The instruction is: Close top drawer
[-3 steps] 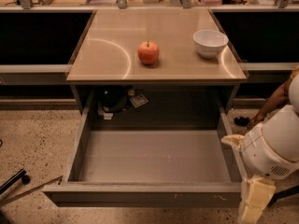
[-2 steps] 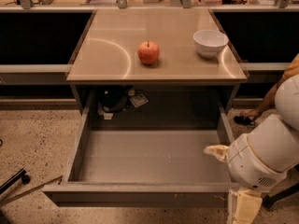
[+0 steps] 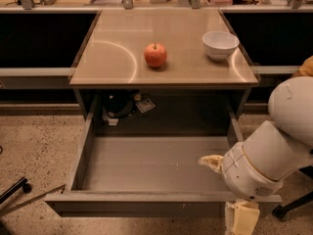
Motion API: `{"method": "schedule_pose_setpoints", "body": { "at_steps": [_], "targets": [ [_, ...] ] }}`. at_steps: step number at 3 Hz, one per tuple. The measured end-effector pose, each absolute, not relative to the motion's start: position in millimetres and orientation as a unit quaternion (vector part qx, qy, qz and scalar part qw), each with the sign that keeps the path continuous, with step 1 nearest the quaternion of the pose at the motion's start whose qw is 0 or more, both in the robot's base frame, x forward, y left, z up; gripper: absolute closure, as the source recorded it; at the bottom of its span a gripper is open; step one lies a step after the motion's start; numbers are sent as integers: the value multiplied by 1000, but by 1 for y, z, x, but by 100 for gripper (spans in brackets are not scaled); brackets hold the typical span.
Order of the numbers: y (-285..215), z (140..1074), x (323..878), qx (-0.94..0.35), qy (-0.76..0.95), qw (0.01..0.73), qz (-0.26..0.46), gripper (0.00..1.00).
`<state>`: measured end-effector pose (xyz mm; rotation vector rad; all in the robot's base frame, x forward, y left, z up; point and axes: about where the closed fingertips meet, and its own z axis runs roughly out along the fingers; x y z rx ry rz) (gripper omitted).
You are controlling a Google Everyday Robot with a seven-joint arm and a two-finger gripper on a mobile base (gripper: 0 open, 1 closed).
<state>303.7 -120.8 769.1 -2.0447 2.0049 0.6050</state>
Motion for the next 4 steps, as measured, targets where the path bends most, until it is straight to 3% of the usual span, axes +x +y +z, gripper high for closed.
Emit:
{"method": "schedule_pose_setpoints", "body": {
  "at_steps": [4],
  "targets": [
    [-112,717,212,-662,680,61,311,0]
  ]
}}
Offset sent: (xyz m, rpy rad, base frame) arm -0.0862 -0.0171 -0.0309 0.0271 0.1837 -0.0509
